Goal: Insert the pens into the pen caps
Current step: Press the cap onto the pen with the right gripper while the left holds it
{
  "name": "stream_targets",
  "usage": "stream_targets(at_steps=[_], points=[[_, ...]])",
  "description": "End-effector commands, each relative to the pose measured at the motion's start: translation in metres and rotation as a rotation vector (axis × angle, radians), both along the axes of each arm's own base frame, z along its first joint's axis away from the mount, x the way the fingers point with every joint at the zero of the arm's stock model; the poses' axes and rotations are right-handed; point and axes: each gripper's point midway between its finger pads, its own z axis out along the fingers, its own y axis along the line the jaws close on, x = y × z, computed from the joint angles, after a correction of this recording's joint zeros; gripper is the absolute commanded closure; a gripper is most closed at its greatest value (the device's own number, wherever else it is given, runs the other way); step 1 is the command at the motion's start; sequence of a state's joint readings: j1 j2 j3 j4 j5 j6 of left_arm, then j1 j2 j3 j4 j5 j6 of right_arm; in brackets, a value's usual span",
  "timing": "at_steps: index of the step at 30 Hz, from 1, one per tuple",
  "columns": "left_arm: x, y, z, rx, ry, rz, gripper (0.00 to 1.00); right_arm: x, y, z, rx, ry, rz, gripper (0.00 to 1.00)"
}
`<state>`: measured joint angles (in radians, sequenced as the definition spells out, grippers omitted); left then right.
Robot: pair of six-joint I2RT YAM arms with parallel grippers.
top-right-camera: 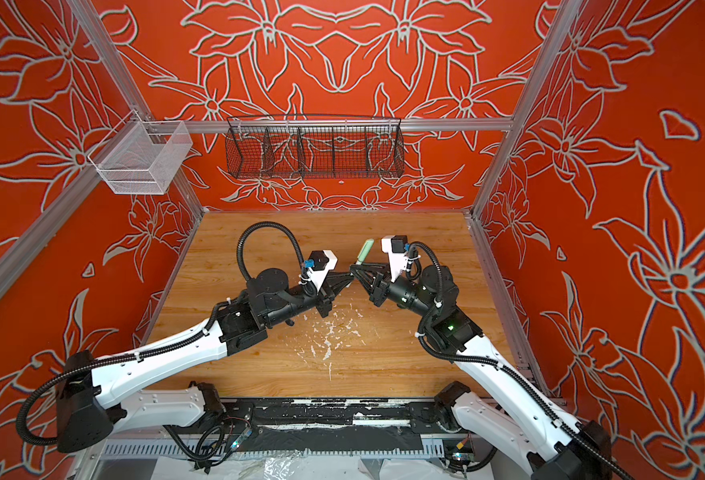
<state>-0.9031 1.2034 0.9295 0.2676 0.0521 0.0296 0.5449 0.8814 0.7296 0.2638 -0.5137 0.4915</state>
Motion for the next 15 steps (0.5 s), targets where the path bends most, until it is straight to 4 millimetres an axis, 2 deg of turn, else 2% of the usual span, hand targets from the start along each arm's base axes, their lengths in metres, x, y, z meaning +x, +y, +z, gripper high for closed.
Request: stream_targets(at_steps=[1, 4, 6, 11, 15], points=[[-0.002, -0.006, 0.001, 0.001, 0.003, -0.025, 1.0, -0.006, 0.002, 0.027, 0.038, -0.05, 0.029, 0.95], [-0.002, -0.007, 0.001, 0.001, 0.014, -0.031, 1.0, -0.004, 0.003, 0.025, 0.016, -0.029, 0.024, 1.0], [-0.002, -0.008, -0.001, 0.004, 0.029, -0.033, 1.0, -0.005, 0.005, 0.024, -0.016, -0.021, 0.041, 1.0], [-0.012, -0.015, -0.008, 0.036, 0.074, -0.103, 0.85, -0.012, 0.012, 0.014, -0.155, 0.001, 0.113, 1.0], [-0.013, -0.018, -0.009, 0.063, 0.117, -0.136, 0.84, -0.021, 0.02, 0.013, -0.187, 0.002, 0.197, 1.0]])
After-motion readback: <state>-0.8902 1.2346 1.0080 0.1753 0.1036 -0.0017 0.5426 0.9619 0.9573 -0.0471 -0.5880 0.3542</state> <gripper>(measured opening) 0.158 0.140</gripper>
